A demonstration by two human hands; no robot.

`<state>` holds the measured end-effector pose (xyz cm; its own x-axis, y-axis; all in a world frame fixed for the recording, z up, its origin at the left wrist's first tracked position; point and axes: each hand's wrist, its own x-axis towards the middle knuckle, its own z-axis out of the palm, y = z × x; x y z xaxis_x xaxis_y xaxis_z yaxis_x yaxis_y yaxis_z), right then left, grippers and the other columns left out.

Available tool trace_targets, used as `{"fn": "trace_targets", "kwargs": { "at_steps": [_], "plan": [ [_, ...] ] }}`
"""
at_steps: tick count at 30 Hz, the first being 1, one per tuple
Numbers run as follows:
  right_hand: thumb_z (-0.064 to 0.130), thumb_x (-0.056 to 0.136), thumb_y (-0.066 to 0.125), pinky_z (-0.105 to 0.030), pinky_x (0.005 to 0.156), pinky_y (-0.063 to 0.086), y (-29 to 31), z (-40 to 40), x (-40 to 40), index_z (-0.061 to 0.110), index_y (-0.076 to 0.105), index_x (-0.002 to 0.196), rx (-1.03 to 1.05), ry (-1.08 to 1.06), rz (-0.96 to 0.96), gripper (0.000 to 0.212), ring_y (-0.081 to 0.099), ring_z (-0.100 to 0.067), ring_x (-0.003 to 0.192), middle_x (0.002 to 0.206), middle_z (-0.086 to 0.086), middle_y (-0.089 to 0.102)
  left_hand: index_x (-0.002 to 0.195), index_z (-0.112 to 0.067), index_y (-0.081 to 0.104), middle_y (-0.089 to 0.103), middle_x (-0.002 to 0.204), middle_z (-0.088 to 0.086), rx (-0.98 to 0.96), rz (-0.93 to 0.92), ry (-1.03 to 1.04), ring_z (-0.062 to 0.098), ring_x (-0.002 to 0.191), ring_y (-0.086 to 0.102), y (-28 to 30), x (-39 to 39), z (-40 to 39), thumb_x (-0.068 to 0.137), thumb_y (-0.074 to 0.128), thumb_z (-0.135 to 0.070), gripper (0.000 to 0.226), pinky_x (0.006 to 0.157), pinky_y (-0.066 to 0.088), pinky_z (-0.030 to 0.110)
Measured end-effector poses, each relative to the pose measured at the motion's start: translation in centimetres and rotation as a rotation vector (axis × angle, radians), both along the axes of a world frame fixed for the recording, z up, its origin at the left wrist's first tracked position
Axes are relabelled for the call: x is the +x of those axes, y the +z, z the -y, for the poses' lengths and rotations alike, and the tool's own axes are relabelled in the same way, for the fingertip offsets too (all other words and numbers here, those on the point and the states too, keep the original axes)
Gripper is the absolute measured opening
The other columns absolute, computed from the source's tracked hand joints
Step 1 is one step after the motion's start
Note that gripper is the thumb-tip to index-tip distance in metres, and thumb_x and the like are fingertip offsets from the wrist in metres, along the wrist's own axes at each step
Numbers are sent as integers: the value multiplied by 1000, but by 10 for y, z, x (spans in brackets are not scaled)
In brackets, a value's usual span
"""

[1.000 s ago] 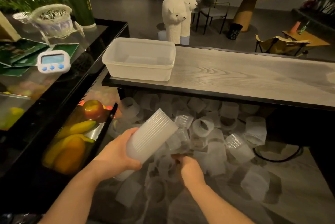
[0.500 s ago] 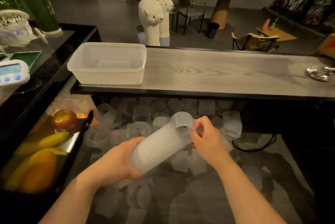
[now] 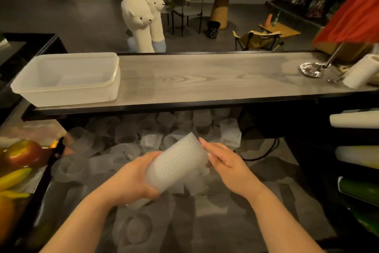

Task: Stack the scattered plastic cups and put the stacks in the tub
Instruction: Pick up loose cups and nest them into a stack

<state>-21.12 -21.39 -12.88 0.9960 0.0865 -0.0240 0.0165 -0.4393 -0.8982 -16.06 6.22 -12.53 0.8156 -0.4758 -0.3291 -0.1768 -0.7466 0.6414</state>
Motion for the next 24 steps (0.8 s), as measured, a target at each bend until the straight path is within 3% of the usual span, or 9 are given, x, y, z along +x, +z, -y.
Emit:
{"fn": "trace_targets", "kwargs": {
  "at_steps": [3, 5, 7, 9, 11, 14, 16, 20, 24],
  "plan": [
    [37, 97, 55, -26, 91, 43, -31, 63, -20, 44, 41, 142, -228, -519, -25, 48, 54, -4, 106, 130, 4, 49, 125, -63, 31, 52, 114, -29, -26, -3, 1, -2, 99, 57, -1, 0, 15, 53, 81, -34, 93, 75, 48, 19],
    [50, 89, 63, -41, 99, 44, -60, 106, -40, 34, 26, 153, -486, -777, -382, 76, 46, -29, 125, 143, -13, 42, 123, -64, 32, 52, 115, -29, -31, -14, 8, -1, 100, 56, -2, -1, 21, 54, 82, -33, 91, 76, 48, 19],
    [66, 77, 67, -45, 106, 40, -88, 126, -59, 23, 6, 156, -582, -770, -784, 108, 32, -38, 136, 149, -22, 33, 120, -65, 32, 51, 114, -29, -26, -17, 7, 0, 99, 56, -2, -3, 27, 57, 82, -31, 87, 77, 48, 20],
    [73, 70, 69, -40, 107, 39, -109, 124, -74, 11, 1, 154, -576, -738, -977, 124, 30, -36, 138, 149, -24, 28, 117, -66, 33, 51, 113, -29, -28, -14, 10, 0, 98, 57, -1, -3, 34, 58, 82, -30, 85, 78, 50, 21],
    [69, 72, 70, -38, 103, 43, -127, 117, -81, 10, -1, 153, -593, -758, -1004, 122, 38, -34, 132, 145, -23, 30, 120, -65, 31, 52, 114, -27, -26, -8, 5, 1, 99, 57, 0, -3, 42, 58, 82, -30, 87, 81, 52, 24],
    [51, 79, 74, -42, 97, 49, -145, 114, -81, 30, -15, 154, -583, -834, -939, 118, 53, -37, 118, 136, -24, 38, 135, -57, 31, 51, 117, -25, -7, -21, -5, 3, 100, 57, 1, -5, 50, 59, 82, -31, 96, 81, 54, 25],
    [46, 84, 70, -40, 92, 52, -148, 114, -77, 27, -14, 155, -612, -762, -861, 112, 56, -36, 115, 132, -23, 50, 137, -55, 32, 51, 118, -25, -3, -24, -9, 2, 101, 57, 1, -5, 52, 59, 82, -30, 96, 82, 53, 26],
    [39, 89, 66, -35, 93, 50, -138, 108, -65, 21, 0, 157, -526, -626, -684, 96, 52, -33, 125, 137, -20, 52, 132, -62, 27, 50, 122, -21, 22, -33, -8, 4, 103, 55, -3, -7, 54, 55, 81, -36, 97, 87, 53, 28],
    [39, 85, 72, -39, 99, 46, -110, 99, -52, 12, 21, 155, -214, -666, -600, 91, 50, -35, 127, 140, -18, 51, 137, -60, 29, 51, 124, -20, 49, -49, -14, 5, 106, 56, -8, -10, 60, 51, 78, -43, 101, 89, 54, 31]
  ]
}}
